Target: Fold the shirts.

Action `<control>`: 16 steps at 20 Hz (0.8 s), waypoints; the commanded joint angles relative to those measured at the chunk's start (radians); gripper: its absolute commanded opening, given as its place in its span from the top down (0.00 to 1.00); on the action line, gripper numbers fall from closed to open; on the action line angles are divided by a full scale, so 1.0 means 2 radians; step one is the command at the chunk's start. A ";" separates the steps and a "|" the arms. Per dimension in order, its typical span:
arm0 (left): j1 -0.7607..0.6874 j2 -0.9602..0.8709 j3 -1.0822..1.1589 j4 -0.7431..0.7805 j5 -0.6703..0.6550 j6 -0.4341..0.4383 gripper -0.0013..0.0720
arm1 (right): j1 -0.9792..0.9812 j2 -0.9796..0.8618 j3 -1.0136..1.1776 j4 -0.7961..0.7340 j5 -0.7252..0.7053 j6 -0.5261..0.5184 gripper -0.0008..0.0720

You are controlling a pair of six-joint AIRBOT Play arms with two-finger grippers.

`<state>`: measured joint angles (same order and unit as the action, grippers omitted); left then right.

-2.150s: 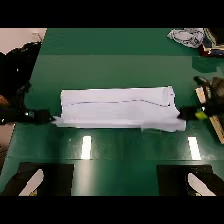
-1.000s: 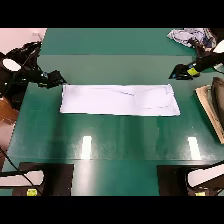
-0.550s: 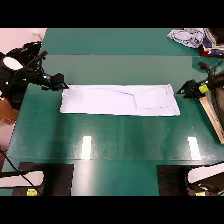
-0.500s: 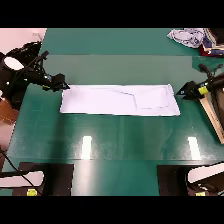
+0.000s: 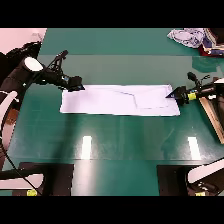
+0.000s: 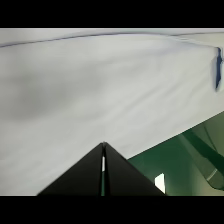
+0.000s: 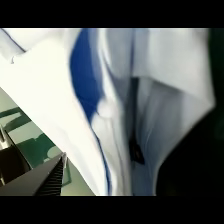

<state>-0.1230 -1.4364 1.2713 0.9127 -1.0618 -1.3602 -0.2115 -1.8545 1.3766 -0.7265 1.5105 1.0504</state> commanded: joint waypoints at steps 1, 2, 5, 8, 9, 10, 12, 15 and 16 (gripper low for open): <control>-0.028 -0.003 0.001 -0.001 0.018 -0.016 0.95 | 0.023 -0.004 0.017 0.010 -0.010 -0.010 0.28; -0.039 -0.007 0.001 0.000 0.027 -0.026 0.95 | 0.030 -0.004 0.023 0.009 -0.008 -0.010 0.44; -0.083 -0.029 0.001 -0.001 0.065 -0.026 0.95 | 0.046 -0.002 0.040 0.010 0.007 -0.010 0.97; -0.120 -0.071 0.025 -0.001 0.079 -0.027 0.95 | 0.060 0.028 0.063 0.009 0.010 -0.005 0.98; -0.130 -0.092 0.045 -0.001 0.075 -0.028 0.95 | 0.067 0.043 0.079 0.009 0.010 0.013 0.98; -0.140 -0.113 0.067 -0.001 0.069 -0.029 0.95 | 0.074 0.057 0.096 0.010 0.012 0.037 0.98; -0.155 -0.158 0.114 -0.001 0.063 -0.042 0.95 | 0.093 0.080 0.142 0.010 0.027 0.081 0.98; -0.172 -0.212 0.173 -0.005 0.061 -0.056 0.95 | 0.131 0.101 0.212 0.010 0.047 0.113 0.98; -0.175 -0.226 0.186 -0.012 0.056 -0.063 0.95 | 0.145 0.103 0.237 0.010 0.048 0.119 0.98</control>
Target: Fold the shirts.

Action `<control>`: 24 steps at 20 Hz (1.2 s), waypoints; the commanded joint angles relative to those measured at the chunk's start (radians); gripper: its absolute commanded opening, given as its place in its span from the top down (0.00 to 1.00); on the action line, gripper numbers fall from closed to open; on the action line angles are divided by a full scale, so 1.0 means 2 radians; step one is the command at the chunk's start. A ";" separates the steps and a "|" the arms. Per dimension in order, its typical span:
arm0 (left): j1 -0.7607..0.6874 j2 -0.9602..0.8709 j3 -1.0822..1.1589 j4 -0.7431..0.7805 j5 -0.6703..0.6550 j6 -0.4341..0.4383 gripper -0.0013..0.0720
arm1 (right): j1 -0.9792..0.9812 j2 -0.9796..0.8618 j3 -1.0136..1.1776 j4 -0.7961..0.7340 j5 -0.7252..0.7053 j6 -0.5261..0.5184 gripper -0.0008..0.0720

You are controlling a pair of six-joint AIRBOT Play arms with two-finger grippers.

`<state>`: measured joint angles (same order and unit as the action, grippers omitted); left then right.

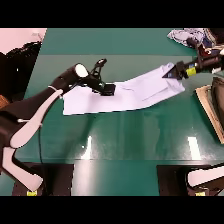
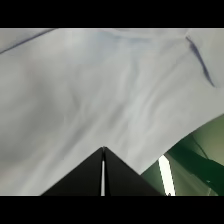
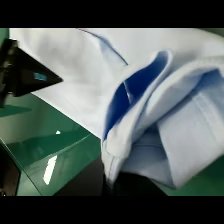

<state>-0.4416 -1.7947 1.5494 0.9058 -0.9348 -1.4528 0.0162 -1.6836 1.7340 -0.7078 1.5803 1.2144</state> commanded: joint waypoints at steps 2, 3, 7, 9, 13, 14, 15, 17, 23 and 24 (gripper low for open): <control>-0.019 -0.063 0.061 -0.013 -0.011 -0.020 0.95 | 0.059 0.016 0.101 0.000 0.013 0.054 0.98; -0.020 -0.068 0.064 -0.015 -0.008 -0.020 0.95 | 0.073 0.015 0.119 0.000 0.012 0.057 0.98; -0.020 -0.073 0.067 -0.016 0.003 -0.020 0.95 | 0.127 0.004 0.158 0.001 0.006 0.057 0.98; -0.019 -0.073 0.067 -0.011 0.005 -0.020 0.95 | 0.147 0.004 0.145 0.001 -0.007 0.056 0.98; 0.003 -0.068 0.077 -0.002 -0.045 -0.020 0.95 | 0.170 0.004 0.133 0.000 -0.031 0.033 0.98; 0.013 -0.063 0.081 0.005 -0.064 -0.020 0.95 | 0.174 0.004 0.133 0.000 -0.036 0.033 0.98; 0.026 -0.052 0.081 0.013 -0.080 -0.019 0.95 | 0.174 0.004 0.133 0.000 -0.041 0.033 0.98; 0.051 -0.029 0.083 0.032 -0.114 -0.015 0.95 | 0.175 0.004 0.133 0.000 -0.048 0.033 0.98; 0.146 0.060 0.085 0.098 -0.161 -0.002 0.95 | 0.226 -0.009 0.133 0.001 -0.105 0.021 0.98; 0.165 0.077 0.085 0.102 -0.163 -0.002 0.95 | 0.248 -0.019 0.133 0.002 -0.121 0.016 0.98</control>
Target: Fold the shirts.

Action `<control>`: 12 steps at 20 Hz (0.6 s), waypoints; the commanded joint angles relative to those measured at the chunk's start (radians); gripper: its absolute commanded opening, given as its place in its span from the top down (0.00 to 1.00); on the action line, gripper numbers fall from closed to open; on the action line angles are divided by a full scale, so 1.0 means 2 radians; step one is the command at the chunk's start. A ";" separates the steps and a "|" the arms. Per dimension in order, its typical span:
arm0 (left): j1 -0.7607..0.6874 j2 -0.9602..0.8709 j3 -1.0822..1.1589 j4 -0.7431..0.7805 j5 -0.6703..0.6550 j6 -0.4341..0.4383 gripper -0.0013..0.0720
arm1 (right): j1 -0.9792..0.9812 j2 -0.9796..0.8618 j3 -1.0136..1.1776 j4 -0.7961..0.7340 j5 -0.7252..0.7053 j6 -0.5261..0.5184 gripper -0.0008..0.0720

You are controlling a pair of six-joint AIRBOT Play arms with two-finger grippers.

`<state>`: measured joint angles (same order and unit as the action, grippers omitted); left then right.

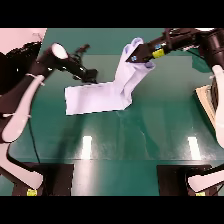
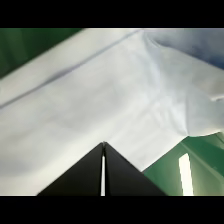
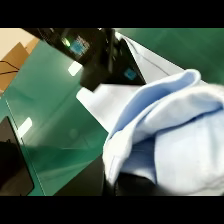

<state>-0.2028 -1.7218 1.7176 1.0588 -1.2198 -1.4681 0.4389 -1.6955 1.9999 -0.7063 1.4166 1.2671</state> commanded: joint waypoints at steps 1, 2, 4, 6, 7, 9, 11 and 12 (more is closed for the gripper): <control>0.064 0.056 0.001 0.029 -0.024 0.006 0.95 | 0.065 -0.028 0.000 0.004 -0.063 -0.024 0.97; 0.084 0.073 0.001 0.029 -0.027 0.010 0.95 | 0.096 -0.046 0.001 0.004 -0.097 -0.037 0.97; 0.117 0.101 0.001 0.029 -0.031 0.016 0.95 | 0.155 -0.094 0.021 0.004 -0.187 -0.065 0.69; 0.146 0.127 0.001 0.029 -0.037 0.016 0.95 | 0.204 -0.142 0.057 0.004 -0.278 -0.066 0.52; 0.156 0.135 0.001 0.029 -0.041 0.016 0.95 | 0.220 -0.155 0.066 0.003 -0.303 -0.068 0.26; 0.172 0.150 0.001 0.029 -0.048 0.018 0.95 | 0.228 -0.145 0.046 -0.002 -0.306 -0.079 0.19; 0.179 0.157 0.001 0.031 -0.056 0.018 0.95 | 0.209 -0.100 -0.006 -0.035 -0.298 -0.088 0.19; 0.179 0.158 0.001 0.032 -0.059 0.018 0.95 | 0.191 -0.077 -0.024 -0.056 -0.277 -0.088 0.20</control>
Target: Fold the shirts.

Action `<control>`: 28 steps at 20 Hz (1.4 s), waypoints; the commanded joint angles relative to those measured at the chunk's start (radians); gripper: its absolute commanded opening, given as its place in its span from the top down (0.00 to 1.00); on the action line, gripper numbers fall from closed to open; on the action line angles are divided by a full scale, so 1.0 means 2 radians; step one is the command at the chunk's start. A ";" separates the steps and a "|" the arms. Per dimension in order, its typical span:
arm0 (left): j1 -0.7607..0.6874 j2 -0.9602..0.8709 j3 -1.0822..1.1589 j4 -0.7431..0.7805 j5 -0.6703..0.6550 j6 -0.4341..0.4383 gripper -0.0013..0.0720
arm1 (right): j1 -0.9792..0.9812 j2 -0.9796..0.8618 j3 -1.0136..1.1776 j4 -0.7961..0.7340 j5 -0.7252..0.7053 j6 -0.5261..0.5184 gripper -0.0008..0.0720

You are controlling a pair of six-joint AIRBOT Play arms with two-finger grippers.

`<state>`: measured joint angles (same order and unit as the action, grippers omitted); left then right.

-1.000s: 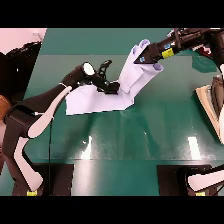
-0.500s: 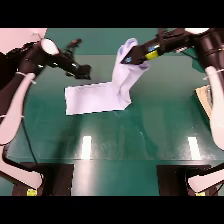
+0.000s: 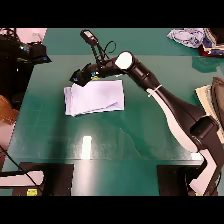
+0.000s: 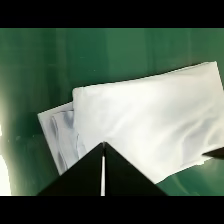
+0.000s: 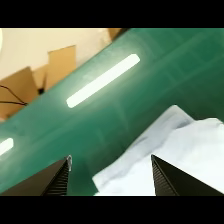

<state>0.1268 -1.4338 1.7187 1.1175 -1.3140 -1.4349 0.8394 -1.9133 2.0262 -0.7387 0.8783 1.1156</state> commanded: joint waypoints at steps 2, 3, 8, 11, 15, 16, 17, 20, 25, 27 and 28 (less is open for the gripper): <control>0.014 0.014 0.000 0.000 -0.017 0.001 0.95 | -0.052 0.071 -0.073 -0.051 0.043 -0.012 0.20; 0.014 0.014 0.000 0.000 -0.016 0.001 0.95 | -0.076 0.087 -0.093 -0.051 0.068 -0.004 0.20; 0.014 0.014 -0.002 -0.002 -0.017 0.001 0.95 | -0.203 0.120 -0.204 -0.050 0.143 0.085 0.19; 0.014 0.014 -0.002 -0.002 -0.016 0.001 0.95 | -0.249 0.119 -0.281 -0.045 0.140 0.100 0.06; 0.014 0.014 -0.002 -0.002 -0.009 0.002 0.95 | -0.256 0.095 -0.344 0.005 0.129 0.105 0.07; 0.014 0.014 -0.002 -0.002 -0.006 0.002 0.95 | -0.253 0.080 -0.344 0.029 0.130 0.105 0.07; 0.014 0.014 -0.002 -0.002 -0.005 0.002 0.95 | -0.246 0.064 -0.338 0.049 0.130 0.101 0.07; 0.014 0.014 -0.002 -0.002 -0.005 0.002 0.95 | -0.215 0.010 -0.287 0.092 0.127 0.099 0.07; 0.014 0.014 -0.002 -0.002 -0.006 0.001 0.95 | -0.164 -0.062 -0.183 0.125 0.109 0.101 0.21; 0.014 0.014 -0.002 -0.005 -0.010 0.001 0.95 | -0.153 -0.076 -0.149 0.124 0.089 0.102 0.28; 0.014 0.014 -0.002 -0.006 -0.015 0.001 0.95 | -0.150 -0.078 -0.137 0.124 0.081 0.101 0.52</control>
<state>0.1551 -1.4071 1.7161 1.1103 -1.3285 -1.4319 0.5083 -2.0277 1.6657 -0.5232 1.0824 1.3155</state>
